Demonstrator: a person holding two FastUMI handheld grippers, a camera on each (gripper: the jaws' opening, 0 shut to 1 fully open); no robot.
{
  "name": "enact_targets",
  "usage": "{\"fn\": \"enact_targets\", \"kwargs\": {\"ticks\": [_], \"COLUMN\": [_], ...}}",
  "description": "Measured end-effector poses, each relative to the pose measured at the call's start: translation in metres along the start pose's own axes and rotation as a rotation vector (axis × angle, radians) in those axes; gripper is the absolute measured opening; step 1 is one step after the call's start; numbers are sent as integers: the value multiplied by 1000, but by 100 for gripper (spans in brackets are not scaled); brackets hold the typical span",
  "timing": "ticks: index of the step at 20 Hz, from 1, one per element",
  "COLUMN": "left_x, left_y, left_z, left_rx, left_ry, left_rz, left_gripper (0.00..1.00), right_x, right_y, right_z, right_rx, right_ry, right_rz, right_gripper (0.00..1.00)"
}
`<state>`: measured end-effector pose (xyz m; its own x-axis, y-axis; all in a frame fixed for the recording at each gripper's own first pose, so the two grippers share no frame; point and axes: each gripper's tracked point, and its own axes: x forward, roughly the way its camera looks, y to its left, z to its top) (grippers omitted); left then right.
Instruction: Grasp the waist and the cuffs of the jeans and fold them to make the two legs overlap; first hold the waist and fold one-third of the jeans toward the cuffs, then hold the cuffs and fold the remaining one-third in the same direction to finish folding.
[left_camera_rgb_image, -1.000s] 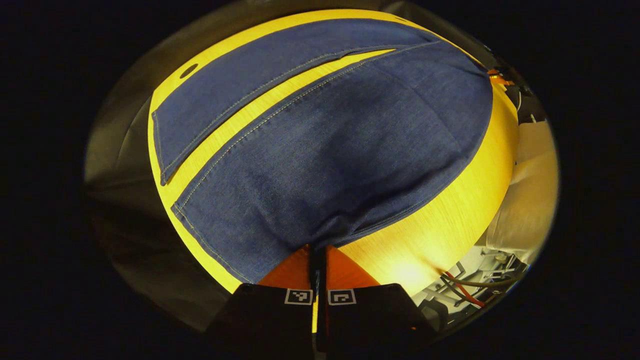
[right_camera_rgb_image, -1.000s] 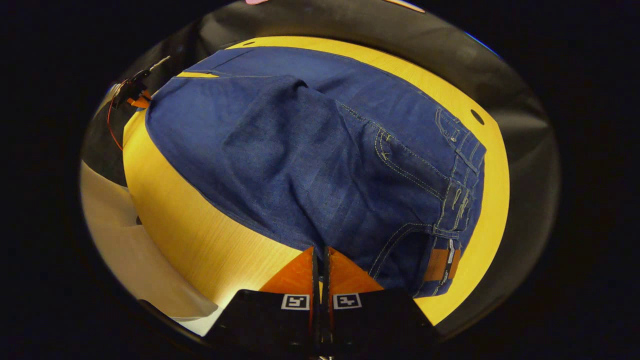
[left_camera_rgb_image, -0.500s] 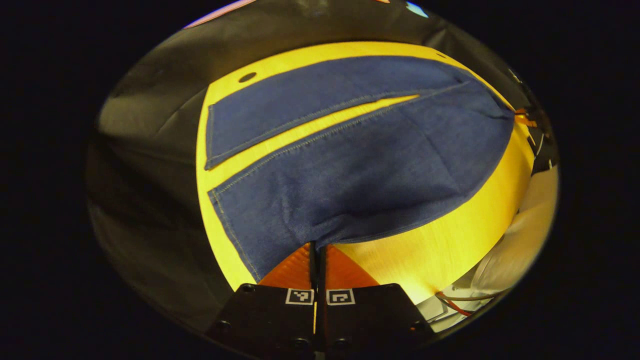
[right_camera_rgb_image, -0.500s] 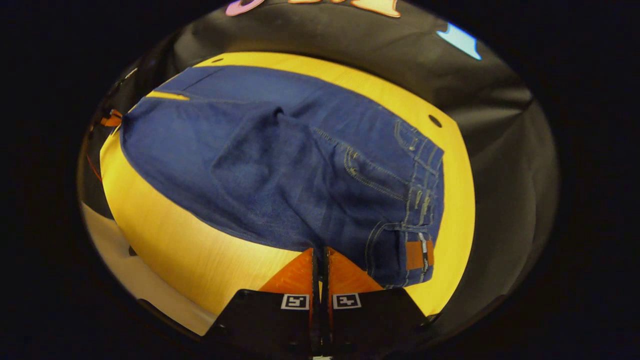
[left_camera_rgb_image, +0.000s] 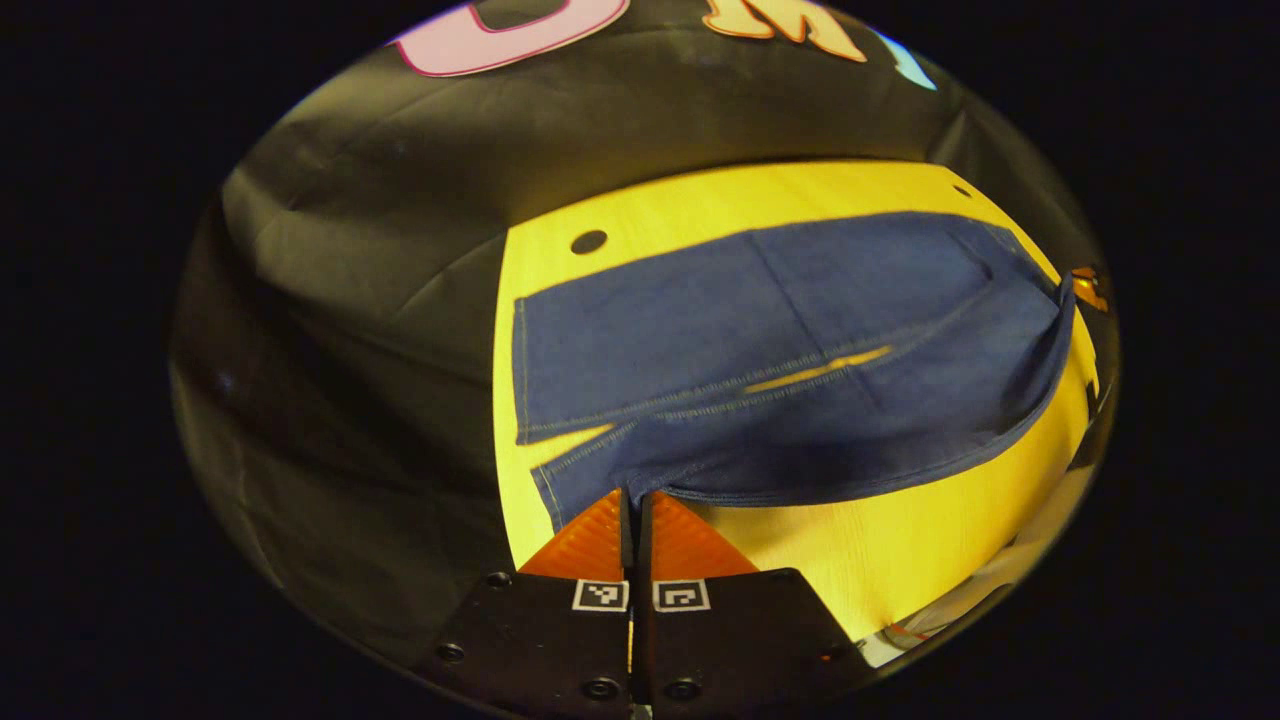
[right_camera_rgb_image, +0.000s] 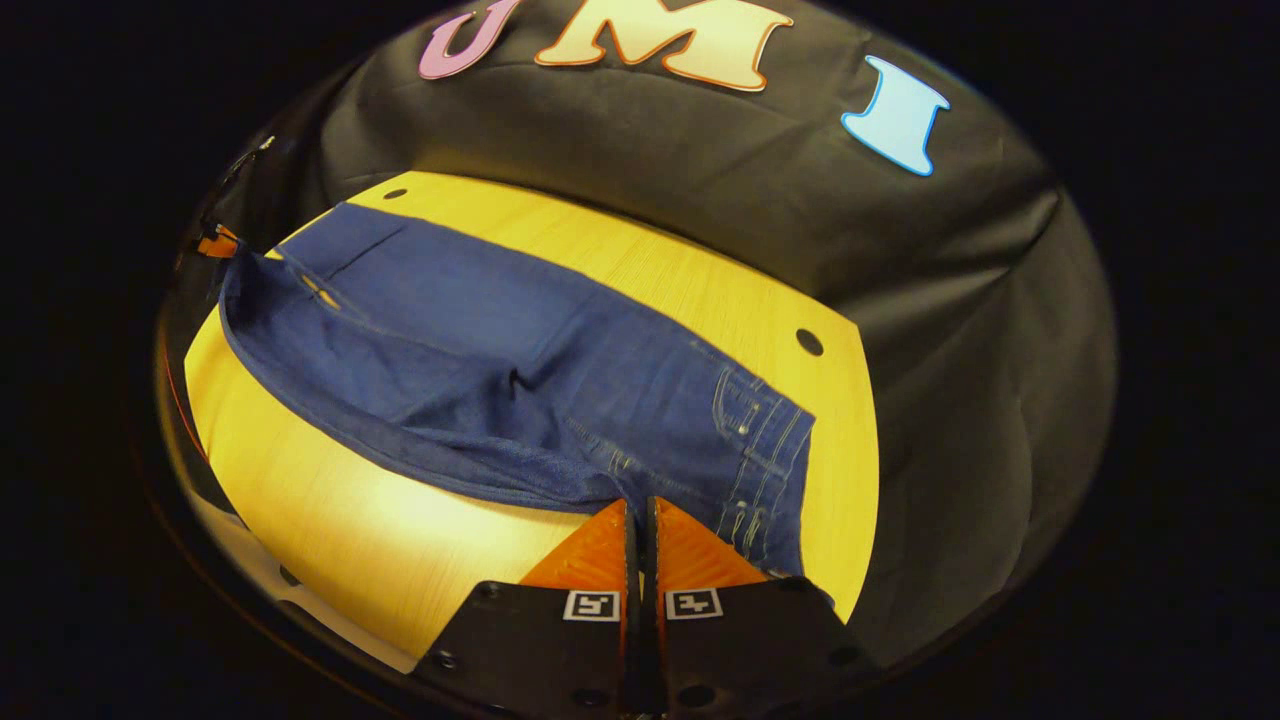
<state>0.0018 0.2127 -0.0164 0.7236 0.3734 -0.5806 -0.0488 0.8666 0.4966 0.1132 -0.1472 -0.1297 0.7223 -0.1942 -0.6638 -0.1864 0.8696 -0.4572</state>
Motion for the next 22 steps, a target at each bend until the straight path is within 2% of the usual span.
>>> {"fn": "enact_targets", "kwargs": {"ticks": [4,5,8,11,12,13,15,18,19,20,21,22], "left_x": [7,18,71,126,145,173,187,174,168,161,156,149], "left_y": [14,15,20,13,16,24,16,19,20,20,21,21], "left_z": [52,67,101,102,97,90,88,96,101,107,111,116], "left_rx": [-22,-21,-11,-14,-9,1,5,9,11,13,13,10], "left_ry": [-28,-33,-38,14,41,68,77,35,23,10,8,-1], "left_rz": [89,105,170,172,171,171,166,172,174,182,194,205], "left_gripper": [0,0,0,0,0,0,0,0,0,0,0,19], "right_x": [36,52,115,176,189,200,211,211,209,205,201,195], "right_y": [-26,-30,-35,-29,-26,-25,-27,-31,-32,-34,-38,-45], "right_z": [66,81,107,96,89,85,79,82,84,86,87,93], "right_rx": [81,96,109,124,137,144,158,209,244,279,308,330], "right_ry": [-56,-70,-67,6,28,42,56,48,46,49,38,18], "right_rz": [-19,-23,-38,-2,16,29,55,92,122,141,149,143], "right_gripper": [2,0,2,2,0,2,2,4,11,12,30,47]}}
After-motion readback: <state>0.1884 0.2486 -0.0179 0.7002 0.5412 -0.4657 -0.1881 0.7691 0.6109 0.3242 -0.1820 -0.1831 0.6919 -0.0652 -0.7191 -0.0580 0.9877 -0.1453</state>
